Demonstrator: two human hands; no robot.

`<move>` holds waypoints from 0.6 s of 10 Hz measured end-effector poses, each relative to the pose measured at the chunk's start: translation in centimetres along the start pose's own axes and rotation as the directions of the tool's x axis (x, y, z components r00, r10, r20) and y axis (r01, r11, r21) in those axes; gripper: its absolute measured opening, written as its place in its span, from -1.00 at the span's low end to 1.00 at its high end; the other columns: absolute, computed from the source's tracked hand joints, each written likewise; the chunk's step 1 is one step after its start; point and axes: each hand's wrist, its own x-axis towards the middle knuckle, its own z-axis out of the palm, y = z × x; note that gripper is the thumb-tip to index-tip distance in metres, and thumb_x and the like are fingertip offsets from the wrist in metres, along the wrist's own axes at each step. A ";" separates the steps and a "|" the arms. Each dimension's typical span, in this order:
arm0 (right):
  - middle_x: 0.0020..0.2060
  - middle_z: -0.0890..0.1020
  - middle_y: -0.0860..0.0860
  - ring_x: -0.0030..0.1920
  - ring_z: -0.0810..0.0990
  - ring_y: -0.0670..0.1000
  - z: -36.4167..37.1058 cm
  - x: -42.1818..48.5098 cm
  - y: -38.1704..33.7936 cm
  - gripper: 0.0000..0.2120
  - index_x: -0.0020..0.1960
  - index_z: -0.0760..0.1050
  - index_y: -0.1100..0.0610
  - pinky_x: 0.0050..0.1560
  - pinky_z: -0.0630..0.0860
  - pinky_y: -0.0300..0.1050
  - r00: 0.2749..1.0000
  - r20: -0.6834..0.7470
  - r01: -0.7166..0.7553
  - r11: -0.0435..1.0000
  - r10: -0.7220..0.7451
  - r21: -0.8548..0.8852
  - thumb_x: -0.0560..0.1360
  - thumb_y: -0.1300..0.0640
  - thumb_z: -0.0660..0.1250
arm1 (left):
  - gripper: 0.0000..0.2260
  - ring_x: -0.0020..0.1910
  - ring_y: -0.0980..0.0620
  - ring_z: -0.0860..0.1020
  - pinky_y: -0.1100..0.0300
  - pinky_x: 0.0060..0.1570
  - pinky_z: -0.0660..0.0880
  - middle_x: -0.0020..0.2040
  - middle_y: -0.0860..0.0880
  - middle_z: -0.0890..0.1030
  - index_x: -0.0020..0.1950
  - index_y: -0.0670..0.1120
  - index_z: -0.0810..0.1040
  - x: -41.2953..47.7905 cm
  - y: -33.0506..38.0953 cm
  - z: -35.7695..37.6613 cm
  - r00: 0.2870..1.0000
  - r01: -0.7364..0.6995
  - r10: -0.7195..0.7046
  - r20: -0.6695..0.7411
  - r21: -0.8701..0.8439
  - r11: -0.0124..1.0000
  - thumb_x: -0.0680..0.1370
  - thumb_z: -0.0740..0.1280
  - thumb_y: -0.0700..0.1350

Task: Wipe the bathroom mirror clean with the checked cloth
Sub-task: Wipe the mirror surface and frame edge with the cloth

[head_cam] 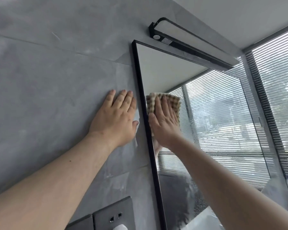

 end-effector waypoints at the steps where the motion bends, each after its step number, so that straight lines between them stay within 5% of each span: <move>1: 0.57 -0.35 -0.06 0.54 -0.41 -0.11 1.0 -3.8 0.5 -0.42 0.50 -0.48 -0.13 0.53 -0.38 -0.11 1.000 0.026 0.007 1.000 -0.007 -0.020 0.60 -0.21 -0.27 | -0.32 0.62 -0.11 -0.09 -0.17 0.55 -0.19 0.64 -0.15 -0.06 0.63 -0.18 -0.09 0.0 0.0 0.2 1.000 0.001 -0.001 0.003 0.001 1.000 0.62 -0.07 0.19; 3: 0.45 -0.56 -0.08 0.43 -0.59 -0.15 3.3 -14.1 1.1 -0.41 0.36 -0.71 -0.11 0.41 -0.57 -0.19 0.989 0.147 0.017 0.994 -0.001 -0.105 0.53 -0.27 -0.42 | -0.32 0.62 -0.11 -0.09 -0.17 0.55 -0.18 0.64 -0.15 -0.06 0.63 -0.18 -0.11 0.0 0.0 0.0 1.000 -0.002 0.002 0.015 0.028 1.000 0.62 -0.11 0.18; 4: 0.59 -0.25 0.03 0.56 -0.34 -0.07 3.5 -17.5 2.3 -0.34 0.59 -0.37 -0.03 0.49 -0.40 -0.19 0.989 0.146 0.045 0.985 -0.020 -0.167 0.57 -0.27 -0.42 | -0.32 0.62 -0.11 -0.10 -0.16 0.55 -0.18 0.64 -0.14 -0.07 0.63 -0.17 -0.11 -0.1 0.0 0.0 1.000 -0.004 0.003 0.028 0.024 1.000 0.60 -0.14 0.18; 5: 0.54 0.26 0.10 0.52 0.19 0.04 2.1 -16.8 2.6 -0.42 0.59 0.18 0.04 0.49 0.02 -0.03 0.995 0.101 0.044 0.978 -0.024 -0.203 0.66 -0.16 -0.18 | -0.32 0.62 -0.10 -0.10 -0.16 0.55 -0.18 0.64 -0.14 -0.07 0.63 -0.17 -0.11 -0.2 0.0 0.0 1.000 -0.001 0.001 0.014 0.007 1.000 0.61 -0.14 0.18; 6: 0.59 0.11 0.19 0.59 0.05 0.13 3.0 -14.9 2.2 -0.32 0.60 0.05 0.24 0.52 -0.02 0.07 0.988 0.130 0.110 0.965 -0.081 -0.236 0.65 -0.19 -0.13 | -0.33 0.62 -0.10 -0.11 -0.15 0.55 -0.19 0.64 -0.14 -0.09 0.63 -0.17 -0.12 -0.1 0.0 0.0 1.000 -0.003 0.003 -0.011 -0.016 1.000 0.62 -0.12 0.18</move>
